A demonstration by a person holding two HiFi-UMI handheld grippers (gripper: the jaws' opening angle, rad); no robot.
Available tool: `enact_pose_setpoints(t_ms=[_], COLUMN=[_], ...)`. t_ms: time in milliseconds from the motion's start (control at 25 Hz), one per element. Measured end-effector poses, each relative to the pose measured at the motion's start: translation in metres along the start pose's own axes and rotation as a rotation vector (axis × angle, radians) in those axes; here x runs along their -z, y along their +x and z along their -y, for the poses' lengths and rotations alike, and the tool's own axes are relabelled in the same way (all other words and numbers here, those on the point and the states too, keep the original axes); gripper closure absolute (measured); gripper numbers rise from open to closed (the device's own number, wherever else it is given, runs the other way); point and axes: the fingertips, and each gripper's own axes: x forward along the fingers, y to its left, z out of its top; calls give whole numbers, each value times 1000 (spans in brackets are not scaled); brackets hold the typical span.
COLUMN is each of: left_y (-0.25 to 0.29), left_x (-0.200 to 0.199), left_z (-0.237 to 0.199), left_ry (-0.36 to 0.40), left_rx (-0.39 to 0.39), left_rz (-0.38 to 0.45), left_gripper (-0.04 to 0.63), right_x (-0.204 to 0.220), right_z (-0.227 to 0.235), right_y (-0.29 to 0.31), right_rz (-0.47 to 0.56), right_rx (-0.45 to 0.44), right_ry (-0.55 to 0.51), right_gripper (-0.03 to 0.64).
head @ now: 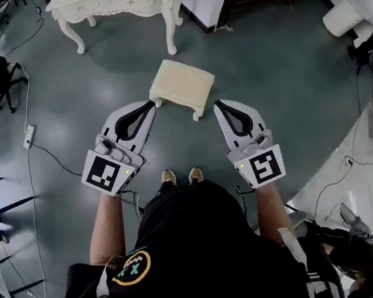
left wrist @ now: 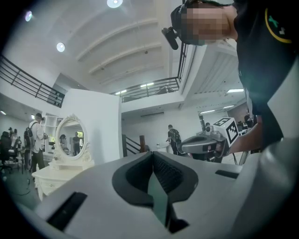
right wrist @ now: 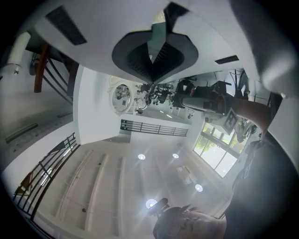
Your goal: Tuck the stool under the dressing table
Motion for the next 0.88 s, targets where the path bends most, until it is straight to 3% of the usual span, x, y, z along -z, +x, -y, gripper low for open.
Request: enact_pose_setpoints(t_ms=[200, 320, 400, 520, 680, 800, 880], left_y=[-6, -7, -6, -7, -8, -9, -11], left_x=[14, 11, 8, 13, 18, 13, 11], left_z=[-4, -4, -3, -5, -10, -9, -8], left_ry=[42, 8, -20, 2, 21, 11, 40], left_rx=[-3, -13, -15, -10, -16, -22, -22], left_rz=[-8, 0, 4, 4, 6, 24, 40], left_gripper=[575, 564, 419, 343, 305, 240, 188], right_x=[6, 8, 8, 11, 22, 25, 30], right_z=[2, 2, 0, 0, 4, 2, 1], right_y=[-5, -7, -8, -7, -9, -7, -7], right_rz=[-8, -14, -15, -20, -60, -58, -72], right_rx=[9, 8, 1, -10, -27, -34, -32], right_ry=[12, 22, 27, 40, 40, 52, 40], right_gripper=[592, 559, 520, 419, 301, 102, 18])
